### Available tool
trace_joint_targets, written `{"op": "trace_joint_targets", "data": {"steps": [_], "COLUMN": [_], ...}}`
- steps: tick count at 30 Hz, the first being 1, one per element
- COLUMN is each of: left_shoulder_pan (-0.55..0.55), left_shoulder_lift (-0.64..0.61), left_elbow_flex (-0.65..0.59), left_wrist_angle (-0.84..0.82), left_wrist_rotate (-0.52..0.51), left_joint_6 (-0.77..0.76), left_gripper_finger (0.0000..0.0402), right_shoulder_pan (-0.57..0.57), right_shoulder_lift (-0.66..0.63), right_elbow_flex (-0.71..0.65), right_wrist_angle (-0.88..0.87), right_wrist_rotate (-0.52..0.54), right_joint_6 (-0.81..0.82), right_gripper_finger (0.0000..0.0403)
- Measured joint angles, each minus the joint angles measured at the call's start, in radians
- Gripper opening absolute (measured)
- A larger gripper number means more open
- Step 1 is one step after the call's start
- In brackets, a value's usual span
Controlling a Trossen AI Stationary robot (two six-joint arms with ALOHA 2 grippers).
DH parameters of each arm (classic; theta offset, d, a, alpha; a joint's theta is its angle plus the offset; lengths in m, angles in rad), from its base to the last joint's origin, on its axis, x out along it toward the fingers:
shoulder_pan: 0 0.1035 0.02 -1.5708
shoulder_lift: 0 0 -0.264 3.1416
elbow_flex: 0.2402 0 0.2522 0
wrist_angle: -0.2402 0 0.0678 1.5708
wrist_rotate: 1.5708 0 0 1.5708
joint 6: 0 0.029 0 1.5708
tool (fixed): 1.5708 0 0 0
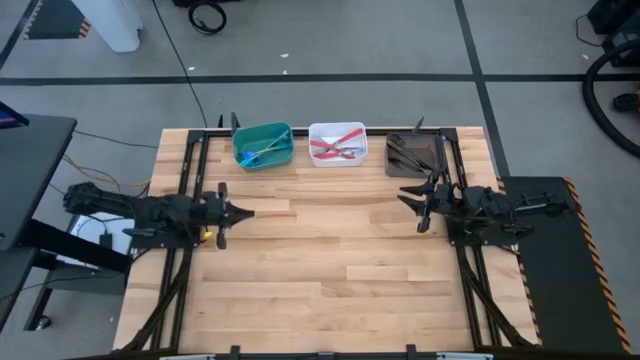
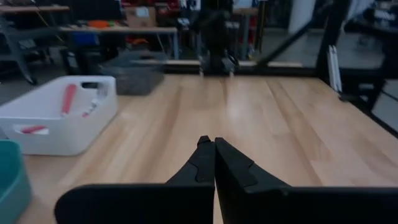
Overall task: Sort silverware by color (type)
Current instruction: Return to Home Position
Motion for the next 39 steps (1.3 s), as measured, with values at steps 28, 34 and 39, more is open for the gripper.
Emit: {"op": "trace_joint_targets", "data": {"steps": [28, 34, 39], "left_shoulder_pan": [0.032, 0.032, 0.031], "left_shoulder_lift": [-0.186, -0.186, -0.186], "left_elbow_flex": [-0.061, -0.061, -0.062], "left_wrist_angle": [0.066, 0.066, 0.066], "left_wrist_rotate": [0.001, 0.001, 0.001], "left_joint_6": [0.001, 0.0, 0.0], "left_gripper_finger": [0.0007, 0.0007, 0.0007], "right_shoulder_pan": [-0.056, -0.056, -0.056], "right_shoulder_lift": [-0.002, 0.001, 0.001], "right_elbow_flex": [0.0, 0.0, 0.0], "right_wrist_angle": [-0.001, -0.002, -0.001], "right_wrist_rotate": [0.0, 0.0, 0.0], "right_joint_6": [0.0, 0.0, 0.0], "right_gripper_finger": [0.0117, 0.0117, 0.0117]}}
